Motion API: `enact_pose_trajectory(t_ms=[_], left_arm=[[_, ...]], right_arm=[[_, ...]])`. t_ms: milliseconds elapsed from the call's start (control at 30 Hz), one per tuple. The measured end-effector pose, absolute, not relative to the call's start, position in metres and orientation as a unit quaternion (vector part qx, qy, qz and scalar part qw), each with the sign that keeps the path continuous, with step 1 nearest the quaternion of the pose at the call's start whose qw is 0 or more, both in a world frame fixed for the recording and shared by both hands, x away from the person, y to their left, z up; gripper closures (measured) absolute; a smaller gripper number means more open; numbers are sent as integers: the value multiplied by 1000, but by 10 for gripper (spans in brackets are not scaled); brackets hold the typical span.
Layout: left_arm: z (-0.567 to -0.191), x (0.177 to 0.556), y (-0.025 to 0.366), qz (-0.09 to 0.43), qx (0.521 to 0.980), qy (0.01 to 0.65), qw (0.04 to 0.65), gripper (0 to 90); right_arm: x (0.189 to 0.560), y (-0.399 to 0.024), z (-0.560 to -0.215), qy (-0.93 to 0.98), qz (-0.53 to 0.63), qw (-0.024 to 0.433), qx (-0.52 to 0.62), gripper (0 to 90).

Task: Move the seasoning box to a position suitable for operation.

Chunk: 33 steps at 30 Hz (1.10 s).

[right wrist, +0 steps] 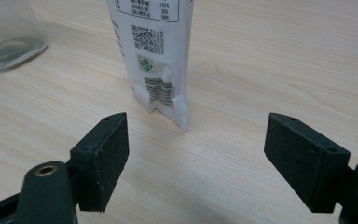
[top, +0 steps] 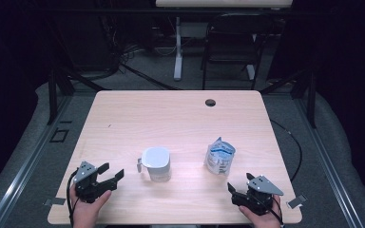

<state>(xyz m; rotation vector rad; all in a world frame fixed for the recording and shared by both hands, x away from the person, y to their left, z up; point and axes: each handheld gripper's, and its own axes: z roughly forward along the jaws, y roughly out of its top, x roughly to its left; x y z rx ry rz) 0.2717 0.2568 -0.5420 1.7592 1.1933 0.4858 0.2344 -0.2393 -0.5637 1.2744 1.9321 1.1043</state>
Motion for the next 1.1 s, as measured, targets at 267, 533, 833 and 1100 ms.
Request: enact_pose_trajectory(t_ms=[267, 533, 833, 1100], left_arm=[[-538, 276, 247, 201, 727, 467, 460, 337], [-540, 286, 223, 189, 747, 450, 451, 393], [-544, 295, 208, 194, 763, 446, 426, 436], [-546, 301, 205, 184, 766, 434, 437, 511]], right_arm=[[235, -239, -563, 723, 412, 285, 476, 230], [235, -239, -562, 723, 410, 285, 477, 246], [234, -242, -561, 719, 412, 282, 483, 245], [233, -244, -561, 718, 413, 280, 485, 246]])
